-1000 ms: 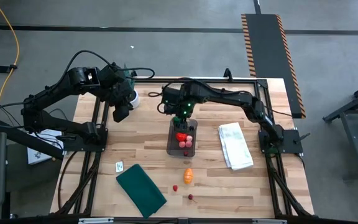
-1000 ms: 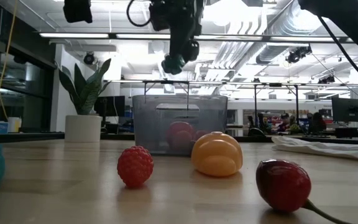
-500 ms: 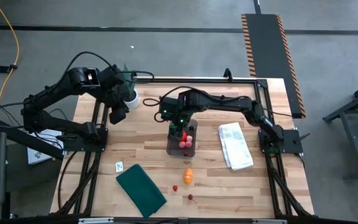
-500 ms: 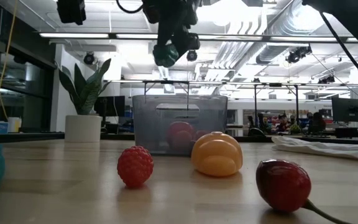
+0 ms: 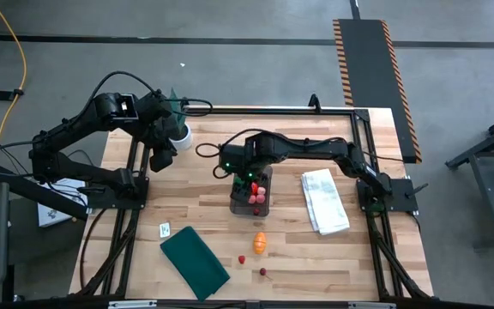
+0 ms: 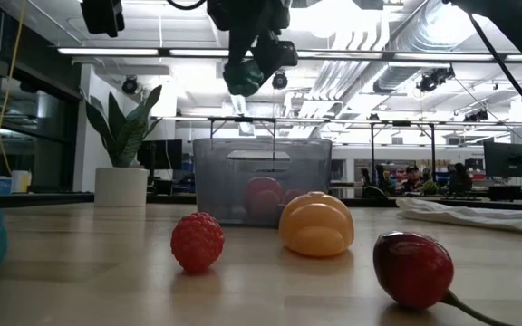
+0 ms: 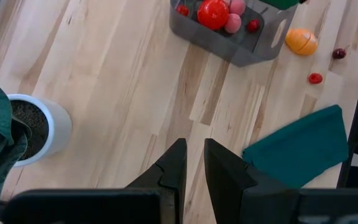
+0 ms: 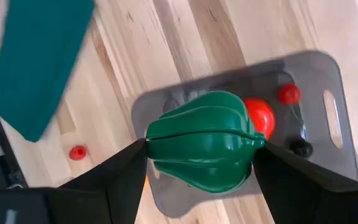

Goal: Pick and placing Produce into tupperware
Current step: Put the green bell pepper into the transparent black bin

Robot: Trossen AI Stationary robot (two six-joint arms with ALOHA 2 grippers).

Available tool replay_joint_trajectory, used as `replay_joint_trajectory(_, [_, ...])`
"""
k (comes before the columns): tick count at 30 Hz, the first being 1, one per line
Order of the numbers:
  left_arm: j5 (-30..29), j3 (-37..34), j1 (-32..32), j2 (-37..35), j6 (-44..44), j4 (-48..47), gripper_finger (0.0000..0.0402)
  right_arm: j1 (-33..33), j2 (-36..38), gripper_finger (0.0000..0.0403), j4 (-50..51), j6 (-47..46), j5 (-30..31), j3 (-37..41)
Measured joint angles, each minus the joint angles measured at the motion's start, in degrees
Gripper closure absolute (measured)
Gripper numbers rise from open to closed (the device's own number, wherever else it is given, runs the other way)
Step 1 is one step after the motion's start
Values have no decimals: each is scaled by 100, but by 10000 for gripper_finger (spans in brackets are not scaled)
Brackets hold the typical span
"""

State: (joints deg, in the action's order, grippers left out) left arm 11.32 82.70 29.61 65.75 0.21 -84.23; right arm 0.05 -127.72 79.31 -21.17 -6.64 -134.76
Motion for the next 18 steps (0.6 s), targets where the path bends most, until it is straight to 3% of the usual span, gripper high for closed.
replay_joint_trajectory(8, [1,0,0,-1,0,0,356,0,-13,146,533,-141,71,320])
replay_joint_trajectory(18, [-1,0,0,1,-2,3,356,7,-13,146,39,-106,47,1148])
